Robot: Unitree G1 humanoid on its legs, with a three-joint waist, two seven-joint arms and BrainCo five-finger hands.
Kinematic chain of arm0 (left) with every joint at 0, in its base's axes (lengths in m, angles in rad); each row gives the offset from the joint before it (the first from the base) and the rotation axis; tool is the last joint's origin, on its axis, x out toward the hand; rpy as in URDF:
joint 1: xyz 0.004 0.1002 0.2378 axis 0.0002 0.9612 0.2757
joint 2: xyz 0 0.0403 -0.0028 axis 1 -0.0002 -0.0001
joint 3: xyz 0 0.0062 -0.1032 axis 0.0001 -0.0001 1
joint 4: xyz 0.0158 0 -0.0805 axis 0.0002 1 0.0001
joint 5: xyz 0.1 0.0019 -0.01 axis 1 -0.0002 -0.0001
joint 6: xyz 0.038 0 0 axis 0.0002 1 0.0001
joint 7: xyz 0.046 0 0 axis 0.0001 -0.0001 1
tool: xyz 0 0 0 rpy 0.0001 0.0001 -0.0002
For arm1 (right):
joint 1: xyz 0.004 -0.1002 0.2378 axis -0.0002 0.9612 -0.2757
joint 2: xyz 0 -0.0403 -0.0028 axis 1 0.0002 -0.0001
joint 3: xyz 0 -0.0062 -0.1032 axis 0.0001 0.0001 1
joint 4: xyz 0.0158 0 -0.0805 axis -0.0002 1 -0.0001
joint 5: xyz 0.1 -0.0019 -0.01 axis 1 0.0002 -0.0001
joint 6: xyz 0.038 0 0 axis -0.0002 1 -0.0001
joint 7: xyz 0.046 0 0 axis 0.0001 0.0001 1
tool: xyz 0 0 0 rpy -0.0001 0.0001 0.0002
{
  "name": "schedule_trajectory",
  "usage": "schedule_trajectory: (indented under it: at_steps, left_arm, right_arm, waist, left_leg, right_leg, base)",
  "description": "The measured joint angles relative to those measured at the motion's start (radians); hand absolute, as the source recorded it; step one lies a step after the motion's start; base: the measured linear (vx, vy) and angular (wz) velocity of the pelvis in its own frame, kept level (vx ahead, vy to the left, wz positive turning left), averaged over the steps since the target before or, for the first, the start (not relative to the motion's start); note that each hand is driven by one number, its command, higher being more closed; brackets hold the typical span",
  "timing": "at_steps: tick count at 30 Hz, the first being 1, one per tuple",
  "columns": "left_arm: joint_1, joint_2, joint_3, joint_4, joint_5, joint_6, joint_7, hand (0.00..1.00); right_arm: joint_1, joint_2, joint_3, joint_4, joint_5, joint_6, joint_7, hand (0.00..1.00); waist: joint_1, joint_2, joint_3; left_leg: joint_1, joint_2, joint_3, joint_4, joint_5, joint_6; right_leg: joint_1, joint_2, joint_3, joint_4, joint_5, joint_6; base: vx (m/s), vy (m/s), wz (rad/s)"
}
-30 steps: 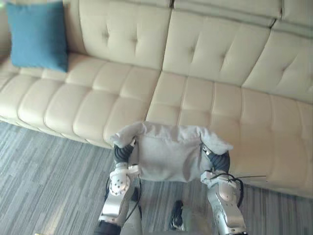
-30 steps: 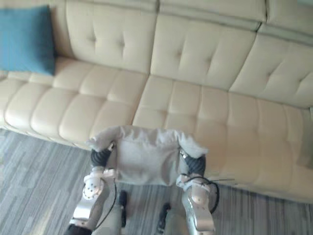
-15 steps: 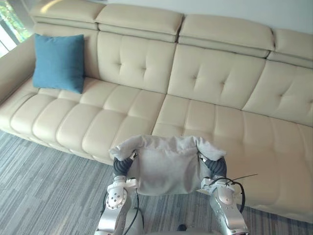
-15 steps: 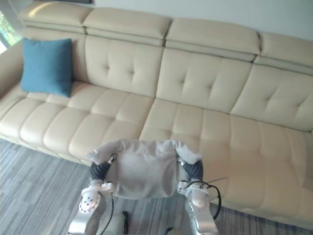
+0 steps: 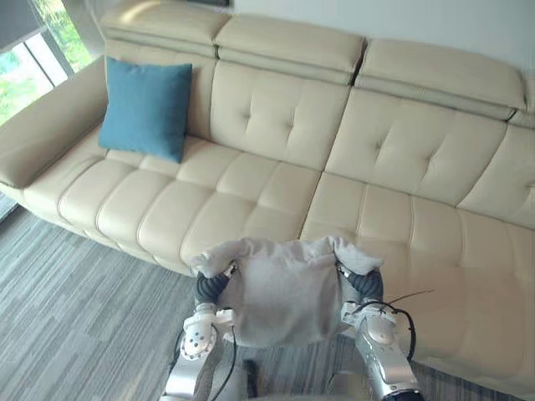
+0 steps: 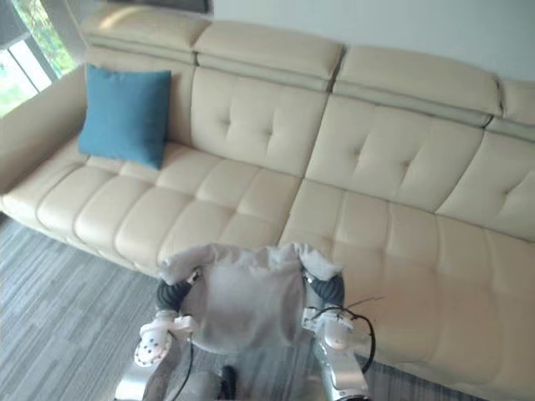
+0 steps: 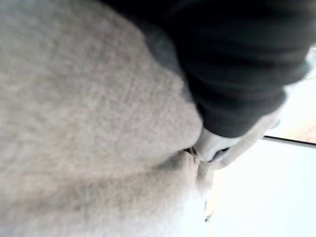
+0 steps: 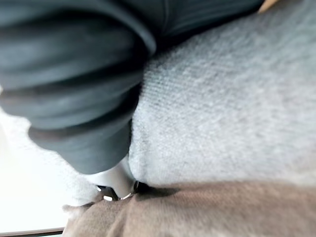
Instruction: Pick up cushions and gather them together orderly.
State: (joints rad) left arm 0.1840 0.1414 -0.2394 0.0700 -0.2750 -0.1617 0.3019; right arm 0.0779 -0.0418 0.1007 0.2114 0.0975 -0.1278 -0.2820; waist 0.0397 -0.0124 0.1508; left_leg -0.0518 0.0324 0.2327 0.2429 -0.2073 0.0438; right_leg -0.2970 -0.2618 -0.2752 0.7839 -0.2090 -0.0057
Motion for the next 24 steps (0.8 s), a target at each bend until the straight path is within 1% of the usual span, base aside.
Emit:
schedule_trajectory:
  at_steps: [1,2,3,4,5,6,7,8,9,10,11,12,13,14,15,16,17,18,19,20,21,22,24]
  left_arm:
    - [0.0,0.002,0.004,0.0,0.0,0.0,0.0,1.0]
    - [-0.001,0.003,0.004,0.0,0.0,0.001,-0.001,1.0]
    - [-0.004,0.002,0.004,0.0,-0.001,0.001,-0.001,1.0]
    - [-0.006,0.003,0.003,0.0,0.0,0.002,-0.002,1.0]
    - [-0.006,0.005,0.0,0.0,0.0,0.004,-0.009,1.0]
    - [-0.017,-0.011,-0.009,0.022,0.001,0.011,-0.019,1.0]
    - [-0.014,-0.023,-0.019,0.022,0.002,0.015,-0.022,1.0]
    - [-0.018,-0.023,-0.03,0.022,0.015,0.014,-0.024,1.0]
    - [-0.023,-0.023,-0.033,0.023,0.018,0.015,-0.027,1.0]
    - [-0.027,-0.024,-0.033,0.026,0.018,0.016,-0.035,1.0]
    - [-0.022,-0.027,-0.032,0.026,0.018,0.018,-0.042,1.0]
    - [-0.012,-0.034,-0.03,0.025,0.018,0.018,-0.046,1.0]
    - [0.005,-0.044,-0.028,0.022,0.018,0.017,-0.046,1.0]
    - [0.014,-0.048,-0.025,0.02,0.018,0.016,-0.046,1.0]
    - [0.016,-0.051,-0.025,0.02,0.018,0.017,-0.047,1.0]
    - [0.016,-0.051,-0.025,0.02,0.018,0.017,-0.047,1.0]
    - [0.016,-0.052,-0.025,0.019,0.018,0.017,-0.047,1.0]
    - [0.016,-0.053,-0.025,0.019,0.018,0.017,-0.047,1.0]
    - [0.015,-0.054,-0.025,0.015,0.018,0.017,-0.047,1.0]
    - [0.014,-0.053,-0.025,0.006,0.019,0.017,-0.047,1.0]
    - [0.014,-0.05,-0.026,-0.004,0.02,0.018,-0.046,1.0]
    - [0.013,-0.05,-0.028,-0.015,0.021,0.018,-0.047,1.0]
    - [0.015,-0.049,-0.035,-0.035,0.038,0.018,-0.047,1.0]
  right_arm:
    - [-0.005,-0.001,0.0,0.0,0.0,0.0,0.002,1.0]
    - [-0.014,-0.005,0.0,0.0,0.0,0.0,0.003,1.0]
    - [-0.021,-0.009,-0.001,0.0,0.0,0.0,0.003,1.0]
    - [-0.024,-0.011,-0.002,0.0,0.0,0.0,0.002,1.0]
    - [-0.021,-0.008,-0.002,0.0,0.0,0.0,0.001,1.0]
    - [-0.019,-0.024,-0.013,0.004,0.0,0.001,0.0,1.0]
    - [-0.012,-0.031,-0.02,0.003,0.001,0.002,-0.001,1.0]
    - [-0.003,-0.04,-0.022,-0.002,0.001,0.002,-0.001,1.0]
    - [0.003,-0.041,-0.024,-0.002,0.001,0.002,-0.001,1.0]
    - [0.021,-0.039,-0.024,-0.003,0.002,0.002,-0.001,1.0]
    - [0.043,-0.037,-0.024,-0.014,0.003,0.004,-0.001,1.0]
    - [0.069,-0.037,-0.022,-0.049,0.004,0.012,-0.001,1.0]
    - [0.096,-0.036,-0.021,-0.096,0.004,0.013,-0.001,1.0]
    - [0.1,-0.035,-0.021,-0.123,0.005,0.013,-0.001,1.0]
    - [0.091,-0.039,-0.022,-0.156,0.004,0.012,-0.001,1.0]
    - [0.084,-0.039,-0.022,-0.169,0.004,0.012,-0.002,1.0]
    - [0.072,-0.038,-0.022,-0.18,0.001,0.012,-0.003,1.0]
    - [0.064,-0.038,-0.022,-0.181,0.0,0.011,-0.004,1.0]
    - [0.055,-0.039,-0.022,-0.182,0.0,0.011,-0.005,1.0]
    - [0.049,-0.035,-0.024,-0.179,-0.001,0.011,-0.009,1.0]
    - [0.056,-0.025,-0.024,-0.182,-0.001,0.012,-0.011,1.0]
    - [0.066,-0.019,-0.029,-0.191,-0.001,0.012,-0.012,1.0]
    - [0.082,0.0,-0.046,-0.198,-0.001,0.012,-0.011,1.0]
  waist:
    - [-0.001,0.001,0.0]
    - [-0.012,0.004,-0.001]
    - [-0.022,0.003,-0.001]
    - [-0.031,-0.004,-0.006]
    - [-0.046,-0.03,-0.014]
    - [-0.053,-0.01,-0.011]
    - [-0.051,0.006,-0.019]
    - [-0.052,0.019,-0.022]
    - [-0.051,0.024,-0.02]
    - [-0.052,0.025,-0.02]
    - [-0.049,0.025,-0.018]
    - [-0.038,0.026,-0.012]
    - [-0.021,0.03,-0.011]
    - [-0.012,0.03,-0.012]
    - [0.003,0.03,-0.012]
    - [0.011,0.029,-0.012]
    - [0.02,0.029,-0.012]
    - [0.022,0.029,-0.012]
    - [0.021,0.035,-0.015]
    - [0.022,0.037,-0.022]
    - [0.018,0.026,-0.029]
    - [0.013,0.021,-0.032]
    - [0.016,0.015,-0.034]
  left_leg:
    - [0.021,-0.004,0.006,-0.025,0.005,-0.002]
    - [0.043,-0.008,0.014,-0.048,0.008,-0.004]
    - [0.049,-0.01,0.015,-0.054,0.008,-0.005]
    - [0.052,-0.022,0.012,-0.056,0.007,-0.007]
    - [0.063,-0.054,-0.003,-0.055,-0.002,-0.021]
    - [0.078,-0.052,-0.025,-0.053,-0.015,-0.036]
    - [0.072,-0.038,-0.041,-0.045,-0.018,-0.044]
    - [0.07,-0.019,-0.065,-0.026,-0.037,-0.07]
    - [0.066,-0.005,-0.07,-0.006,-0.05,-0.082]
    - [0.038,0.022,-0.081,0.086,-0.069,-0.1]
    - [0.003,0.048,-0.078,0.21,-0.08,-0.103]
    - [-0.043,0.074,-0.076,0.355,-0.086,-0.102]
    - [-0.088,0.105,-0.076,0.472,-0.113,-0.096]
    - [-0.12,0.12,-0.081,0.494,-0.128,-0.088]
    - [-0.165,0.123,-0.112,0.464,-0.142,-0.082]
    - [-0.184,0.116,-0.143,0.419,-0.143,-0.08]
    - [-0.197,0.101,-0.199,0.346,-0.142,-0.081]
    - [-0.193,0.088,-0.246,0.287,-0.13,-0.092]
    - [-0.189,0.077,-0.303,0.202,-0.091,-0.093]
    - [-0.176,0.077,-0.316,0.153,0.006,-0.134]
    - [-0.163,0.069,-0.293,0.138,0.013,-0.126]
    - [-0.155,0.058,-0.287,0.131,0.013,-0.124]
    - [-0.101,0.038,-0.243,0.091,0.02,-0.113]
  right_leg:
    - [-0.009,0.034,-0.007,-0.064,-0.008,0.008]
    - [-0.014,0.092,-0.033,-0.209,-0.003,0.014]
    - [-0.015,0.127,-0.048,-0.315,0.021,0.018]
    - [-0.009,0.162,-0.047,-0.44,0.083,0.014]
    - [0.011,0.181,-0.019,-0.585,0.223,-0.016]
    - [0.022,0.193,-0.004,-0.587,0.266,-0.072]
    - [0.027,0.205,0.002,-0.599,0.268,-0.072]
    - [0.055,0.222,-0.016,-0.633,0.25,-0.067]
    - [0.072,0.233,-0.025,-0.646,0.246,-0.07]
    - [0.108,0.252,-0.04,-0.674,0.237,-0.072]
    - [0.151,0.268,-0.042,-0.697,0.231,-0.074]
    - [0.192,0.278,-0.036,-0.706,0.215,-0.078]
    - [0.225,0.286,-0.032,-0.698,0.187,-0.082]
    - [0.229,0.288,-0.017,-0.688,0.166,-0.087]
    - [0.227,0.289,0.015,-0.681,0.151,-0.091]
    - [0.227,0.289,0.031,-0.684,0.151,-0.09]
    - [0.227,0.289,0.058,-0.684,0.153,-0.087]
    - [0.229,0.289,0.072,-0.682,0.159,-0.076]
    - [0.229,0.291,0.092,-0.68,0.165,-0.06]
    - [0.229,0.296,0.123,-0.682,0.166,-0.038]
    - [0.231,0.286,0.135,-0.69,0.174,-0.021]
    - [0.233,0.274,0.14,-0.692,0.172,-0.017]
    - [0.261,0.245,0.169,-0.707,0.172,-0.006]
  base:
    - [0.31,0.067,-0.26]
    - [0.27,0.029,-0.12]
    - [0.34,0.006,0.03]
    - [0.31,-0.038,0.27]
    - [0.33,-0.064,0.36]
    - [0.34,-0.063,0.28]
    - [0.34,-0.063,0.2]
    - [0.32,-0.053,0.14]
    - [0.3,-0.082,0.36]
    - [0.28,-0.092,0.35]
    - [0.28,-0.082,0.32]
    - [0.26,-0.044,0.01]
    - [0.19,-0.004,-0.22]
    - [0.22,0.039,-0.49]
    - [0.17,0.057,-0.57]
    - [0.18,0.113,-0.74]
    - [0.12,0.115,-0.7]
    - [0.16,0.18,-0.72]
    - [0.18,0.207,-0.74]
    - [0.24,0.226,-0.67]
    - [0.2,0.185,-0.5]
    - [0.18,0.176,-0.32]
    - [0.15,0.174,-0.34]
